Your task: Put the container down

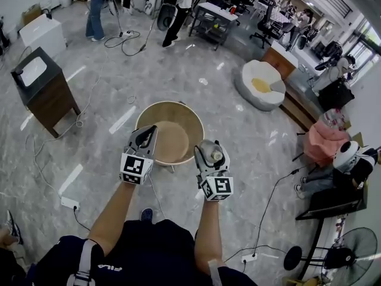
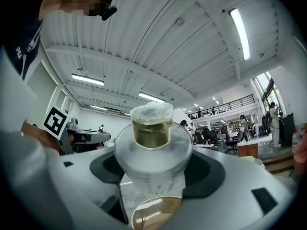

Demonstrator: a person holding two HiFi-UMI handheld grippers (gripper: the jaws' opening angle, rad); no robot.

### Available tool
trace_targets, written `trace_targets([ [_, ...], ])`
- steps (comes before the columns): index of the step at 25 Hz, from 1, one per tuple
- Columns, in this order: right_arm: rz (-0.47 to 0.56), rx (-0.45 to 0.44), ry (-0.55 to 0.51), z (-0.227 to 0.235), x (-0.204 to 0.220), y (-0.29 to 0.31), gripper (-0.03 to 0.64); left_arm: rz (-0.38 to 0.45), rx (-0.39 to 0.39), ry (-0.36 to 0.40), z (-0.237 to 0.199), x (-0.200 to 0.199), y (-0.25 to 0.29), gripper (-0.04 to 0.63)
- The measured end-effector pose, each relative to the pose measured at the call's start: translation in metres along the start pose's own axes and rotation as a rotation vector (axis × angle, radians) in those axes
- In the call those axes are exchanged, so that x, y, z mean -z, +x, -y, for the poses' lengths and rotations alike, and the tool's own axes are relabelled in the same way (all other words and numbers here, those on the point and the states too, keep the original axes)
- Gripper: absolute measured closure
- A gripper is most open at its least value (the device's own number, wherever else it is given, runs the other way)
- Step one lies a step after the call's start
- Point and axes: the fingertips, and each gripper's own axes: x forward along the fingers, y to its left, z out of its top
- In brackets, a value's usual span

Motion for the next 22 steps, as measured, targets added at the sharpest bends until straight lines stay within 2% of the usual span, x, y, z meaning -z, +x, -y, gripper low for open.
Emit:
trace_targets([
  [16,-0.004,-0.03,-0.015,0.056,0.001,0.023,0.261,-0.011,-0.001,0.005,0.026,0.005,0.056,0.571],
  [22,-0.012,-0.051,-0.008,0.071,0.007,0.02,0.261,-0.013,-0.03,0.023,0.036,0.006,0.063,0.571],
])
